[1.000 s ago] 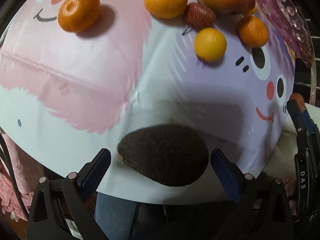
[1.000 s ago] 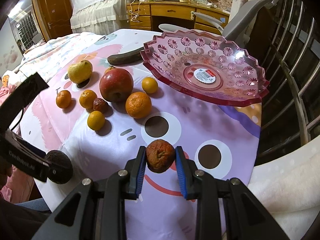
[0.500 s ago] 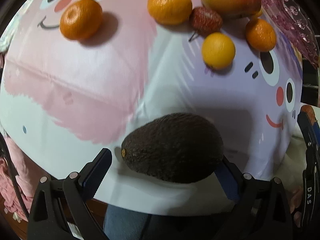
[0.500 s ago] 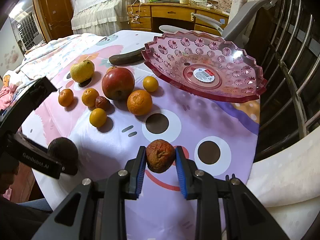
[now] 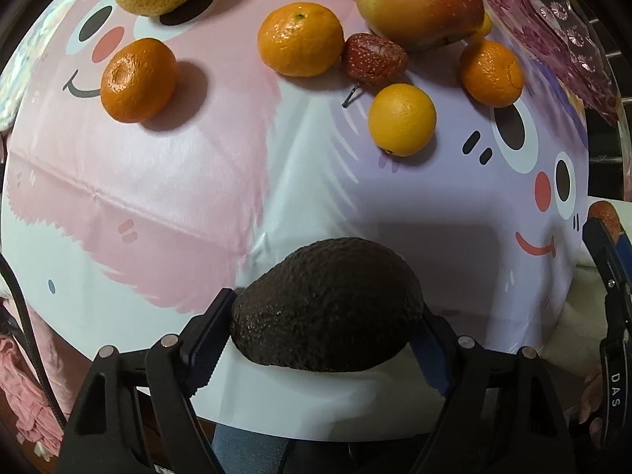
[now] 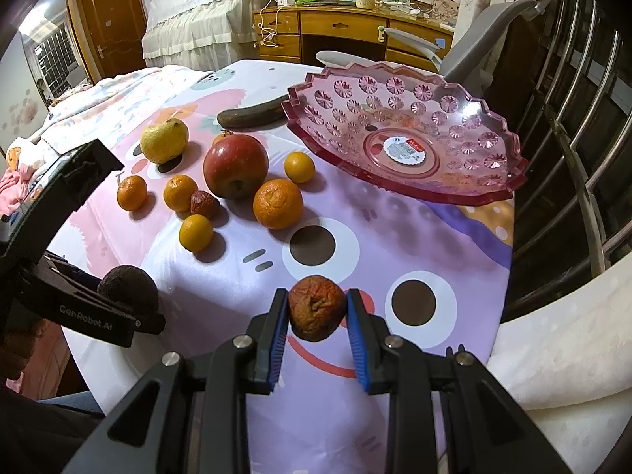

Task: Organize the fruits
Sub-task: 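Lift and carry the avocado and brown fruit toward the pink glass bowl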

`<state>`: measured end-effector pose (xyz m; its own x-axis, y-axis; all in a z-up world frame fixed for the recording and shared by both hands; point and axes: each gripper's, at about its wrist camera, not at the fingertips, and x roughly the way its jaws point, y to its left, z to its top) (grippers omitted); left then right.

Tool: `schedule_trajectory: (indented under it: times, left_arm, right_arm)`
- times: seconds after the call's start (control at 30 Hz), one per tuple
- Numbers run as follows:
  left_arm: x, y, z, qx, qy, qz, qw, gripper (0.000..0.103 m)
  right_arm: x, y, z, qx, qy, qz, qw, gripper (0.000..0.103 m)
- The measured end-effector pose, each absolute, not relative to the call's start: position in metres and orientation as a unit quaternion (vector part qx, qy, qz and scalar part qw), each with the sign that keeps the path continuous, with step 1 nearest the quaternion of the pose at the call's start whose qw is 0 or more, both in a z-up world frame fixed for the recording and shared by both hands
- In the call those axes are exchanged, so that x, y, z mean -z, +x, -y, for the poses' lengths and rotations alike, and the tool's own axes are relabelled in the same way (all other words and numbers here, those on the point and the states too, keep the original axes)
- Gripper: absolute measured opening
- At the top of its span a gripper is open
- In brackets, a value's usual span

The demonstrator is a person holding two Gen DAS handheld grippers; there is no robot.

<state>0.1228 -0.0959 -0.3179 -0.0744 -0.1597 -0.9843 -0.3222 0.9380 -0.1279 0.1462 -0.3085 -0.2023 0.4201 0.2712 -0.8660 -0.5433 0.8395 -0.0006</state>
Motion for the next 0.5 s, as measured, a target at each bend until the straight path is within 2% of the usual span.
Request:
schedule_trajectory:
  times: [0.27, 0.5]
  left_arm:
    - [0.302, 0.142, 0.096, -0.055, -0.146, -0.717, 0.679, 0.081]
    - [0.257, 0.162, 0.100, -0.045, -0.135, -0.690, 0.710, 0.081]
  right_arm:
    - [0.189, 0.152, 0.303, -0.253, -0.137, -0.468, 0.836, 0.029]
    - [0.166, 0.162, 0.300, -0.260, -0.129, -0.443, 0.848, 0.029]
